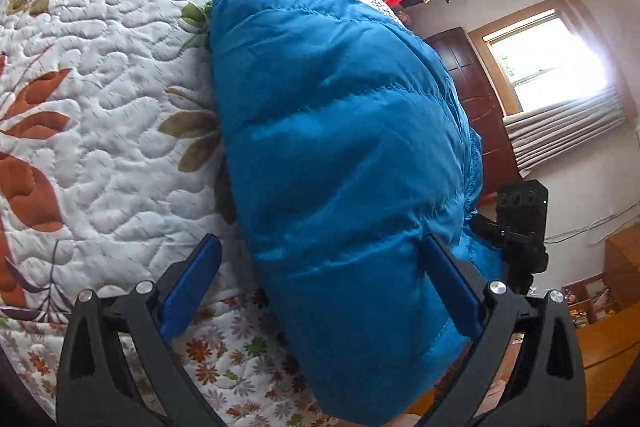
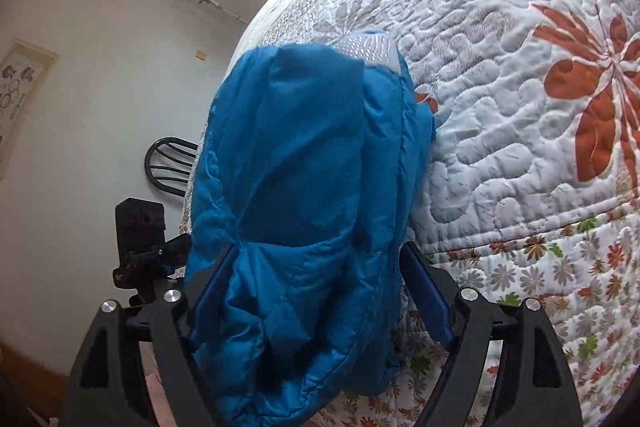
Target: Fold large clothes
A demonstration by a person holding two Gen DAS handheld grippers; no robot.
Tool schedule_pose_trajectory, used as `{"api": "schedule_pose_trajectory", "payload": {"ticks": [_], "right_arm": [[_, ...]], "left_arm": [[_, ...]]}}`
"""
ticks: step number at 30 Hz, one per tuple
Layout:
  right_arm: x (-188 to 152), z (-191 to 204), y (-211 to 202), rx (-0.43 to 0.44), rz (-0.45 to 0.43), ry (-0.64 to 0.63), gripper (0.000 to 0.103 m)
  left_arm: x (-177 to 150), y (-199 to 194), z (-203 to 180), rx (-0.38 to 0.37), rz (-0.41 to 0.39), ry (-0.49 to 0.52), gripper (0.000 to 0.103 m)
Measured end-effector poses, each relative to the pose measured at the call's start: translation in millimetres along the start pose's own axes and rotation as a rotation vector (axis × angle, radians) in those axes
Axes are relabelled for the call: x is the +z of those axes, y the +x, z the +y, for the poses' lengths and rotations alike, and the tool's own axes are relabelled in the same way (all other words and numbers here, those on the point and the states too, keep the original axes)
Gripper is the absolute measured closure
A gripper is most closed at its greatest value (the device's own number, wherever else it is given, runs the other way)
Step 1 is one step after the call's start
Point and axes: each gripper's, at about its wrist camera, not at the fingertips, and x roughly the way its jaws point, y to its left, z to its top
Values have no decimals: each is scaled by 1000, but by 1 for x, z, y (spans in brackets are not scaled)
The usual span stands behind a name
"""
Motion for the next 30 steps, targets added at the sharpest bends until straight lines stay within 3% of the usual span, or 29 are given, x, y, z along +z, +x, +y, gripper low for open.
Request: {"api": "schedule_pose_trajectory", "payload": {"ticks": [3,8,13,15,18,20,24,30], "right_arm": [[-2,-4,13,26,21,6,18],[-4,-3,29,42,13,-20,18],[-12,10,31,92,-38,-105,40],[-16,17,27,108,-57,-140,49],[-18,33,21,105,-80,-193,54],[-16,48,21,94,-92,-234,55],[-22,63,17,84,-102,-313,56],[-9,60,29,96,-78,-396,56]], "left_arm": [[2,16,-4,-46,34,11,4],[3,32,-14,-54,27,42,2],[-8,40,-37,-61,-19,114,6],[-10,37,-43,-102,-41,122,9],[-9,29,-48,-140,-75,120,18],[-10,23,-54,-124,-102,136,23],[-6,7,-57,-133,-161,132,23],[13,-34,-51,-91,-275,128,23]]}}
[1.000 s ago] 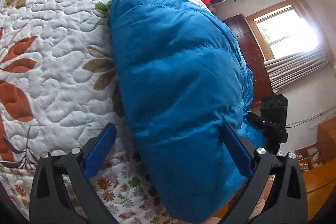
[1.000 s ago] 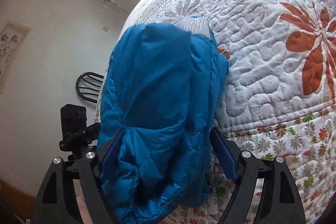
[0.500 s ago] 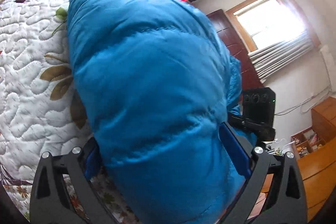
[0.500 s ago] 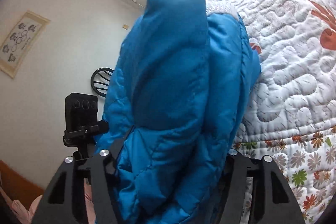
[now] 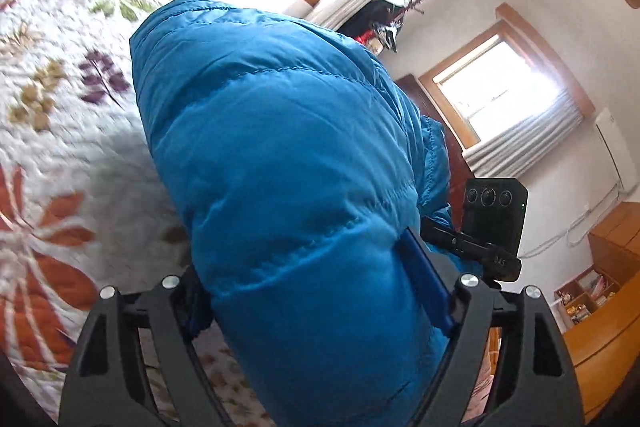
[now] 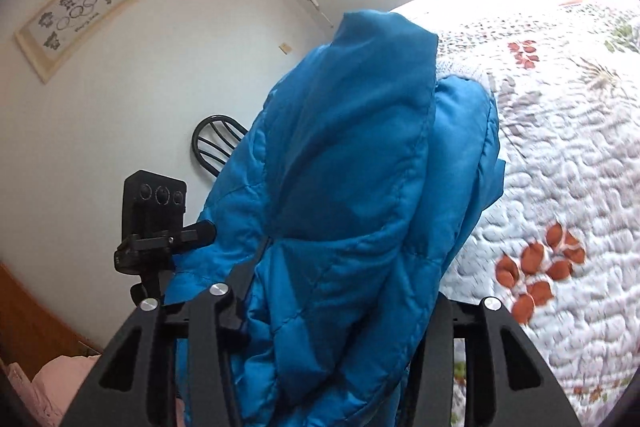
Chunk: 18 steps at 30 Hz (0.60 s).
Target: Fold large clothes
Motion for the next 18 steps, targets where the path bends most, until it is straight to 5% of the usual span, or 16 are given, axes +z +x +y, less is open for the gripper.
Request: {"api": "schedule_pose_trajectory", "payload": {"ticks": [10,18], "right_arm": [[104,29,102,23,62,-115,56],[139,-2,185,56,90,-54,56]], "left_arm": [[67,-52,49,101,-130,-54,22],[112,-75,110,181,-146,-81,22]]}}
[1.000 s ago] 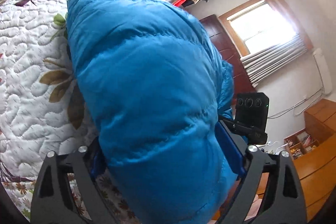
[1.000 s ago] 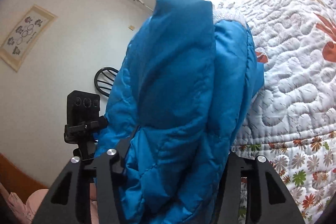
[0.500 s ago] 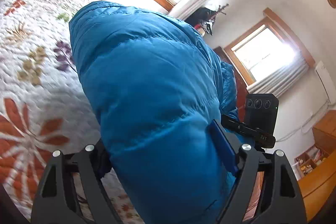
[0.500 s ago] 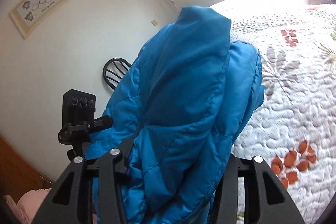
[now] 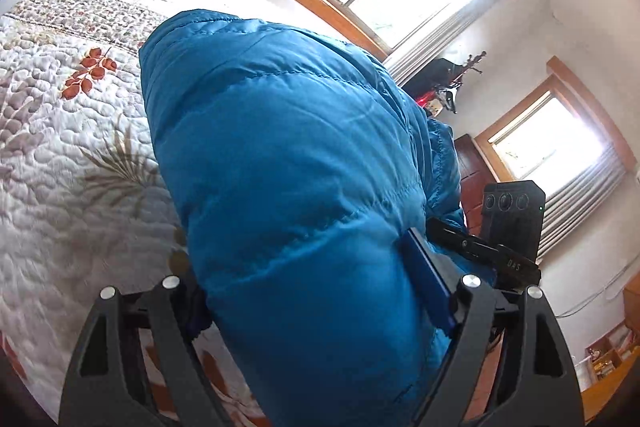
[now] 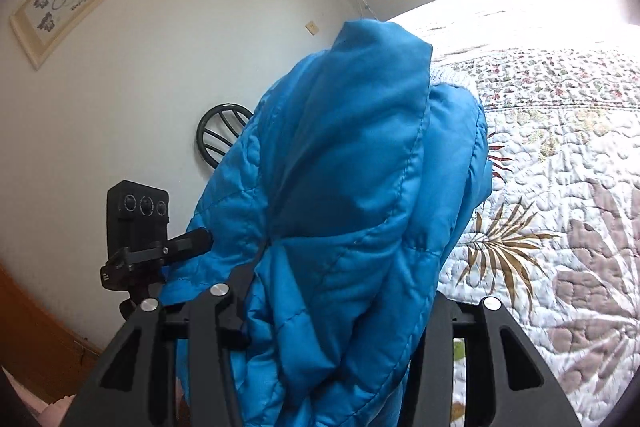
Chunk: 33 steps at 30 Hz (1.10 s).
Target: Fold large clothes
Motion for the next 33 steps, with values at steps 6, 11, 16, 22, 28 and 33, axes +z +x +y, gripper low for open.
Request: {"api": "schedule_pose_trajectory", "payload": {"ticks": [6,11,16,22,28,33], "right_arm": [[-11,-45,47,-2,71,82,54],[-23,-70,53,44,67,140,44],[-32,-61,47,-17,68,141,26],[-44,-53,-6,-41,5,124,23],[-68,-51,-28,-121,8,115,26],[-77,-63,-7,-190,56,139,26]], "left_arm": [[4,20,53,81,46,-43,21],[-8,22,57,119,29,-4,13],[-7,16,52,170,40,-33,10],[-21,-22,24,294,-22,3,10],[-49,-39,-11,411,-50,128,10],[-59,-24,16,410,-2,95,9]]}}
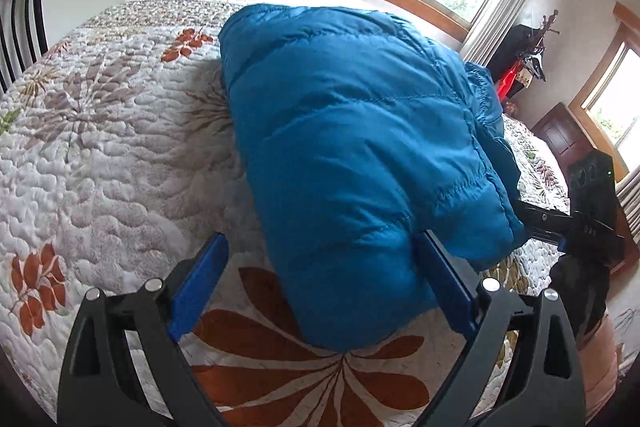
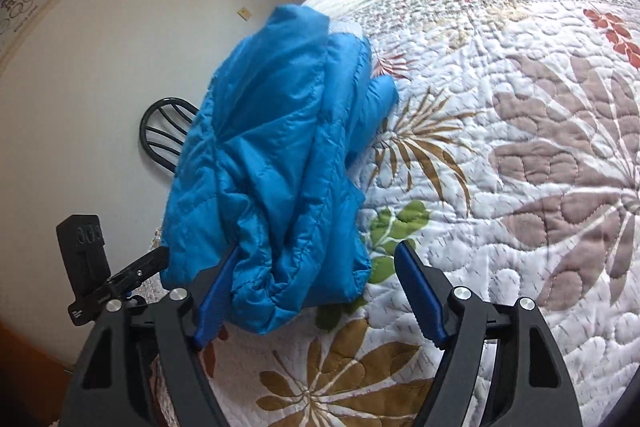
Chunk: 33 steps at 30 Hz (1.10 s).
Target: Fold large clothes
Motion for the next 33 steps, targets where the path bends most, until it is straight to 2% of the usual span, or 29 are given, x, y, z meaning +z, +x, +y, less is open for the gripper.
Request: {"api": "schedule_pose_trajectory", "payload": {"ticks": [5,8,10,12,15,18,22,25,33], "right_arm": [[-2,-2,5,-31,-1,0,28],[-4,9,-10,-33,-20,-4,27],[-8,25,-26,-69,-43,-27,26],[-16,42,-44,-158,-61,-79,13],[-36,68,-66,-251,-88,-167,4],[-65,90,-81,-296,-97,-228,4],[-99,115,-96,-403,-110,-273,4],[-117,129,-107,-409,-134,-277,4],[-151,162,-130,-466,-146,-277,4]], "left_arm": [[0,12,6,27,7,5,8],[4,7,5,47,20,-17,9],[2,-9,-3,92,1,9,10],[-6,-25,-13,140,-18,50,10],[-23,-49,-29,213,-39,94,7],[-43,-74,-41,247,-76,105,5],[-63,-102,-55,296,-107,100,5],[-74,-118,-61,341,-105,95,5],[-107,-161,-77,343,-131,113,5]]}}
